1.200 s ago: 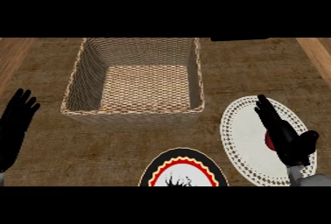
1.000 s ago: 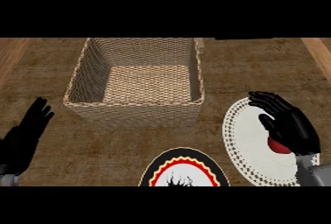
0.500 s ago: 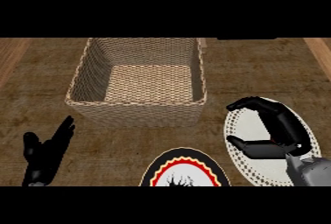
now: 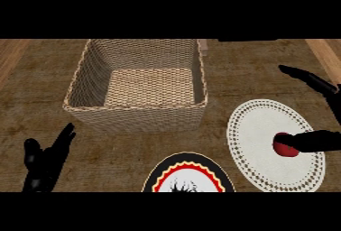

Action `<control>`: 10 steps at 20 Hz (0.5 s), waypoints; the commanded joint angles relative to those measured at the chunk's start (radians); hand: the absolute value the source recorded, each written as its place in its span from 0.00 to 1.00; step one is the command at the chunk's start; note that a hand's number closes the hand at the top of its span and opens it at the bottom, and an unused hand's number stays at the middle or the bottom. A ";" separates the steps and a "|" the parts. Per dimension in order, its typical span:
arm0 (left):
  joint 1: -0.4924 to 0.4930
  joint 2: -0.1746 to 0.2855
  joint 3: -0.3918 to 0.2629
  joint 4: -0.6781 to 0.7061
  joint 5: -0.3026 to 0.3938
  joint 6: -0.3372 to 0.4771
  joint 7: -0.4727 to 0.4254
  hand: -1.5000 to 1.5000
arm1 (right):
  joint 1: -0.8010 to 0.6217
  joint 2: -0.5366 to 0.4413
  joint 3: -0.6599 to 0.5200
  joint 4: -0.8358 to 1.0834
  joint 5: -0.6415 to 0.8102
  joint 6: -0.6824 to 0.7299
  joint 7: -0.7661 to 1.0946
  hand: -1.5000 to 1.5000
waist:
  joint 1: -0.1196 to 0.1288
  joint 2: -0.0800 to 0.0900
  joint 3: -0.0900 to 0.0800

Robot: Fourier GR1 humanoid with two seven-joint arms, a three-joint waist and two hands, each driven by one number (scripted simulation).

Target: Pick the tomato from the placemat and place it in the basket

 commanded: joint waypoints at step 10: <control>0.020 -0.020 -0.025 0.003 -0.015 0.009 0.079 0.50 | -0.077 -0.545 -0.231 -0.090 -0.276 0.564 0.277 0.00 | 0.004 0.011 -0.007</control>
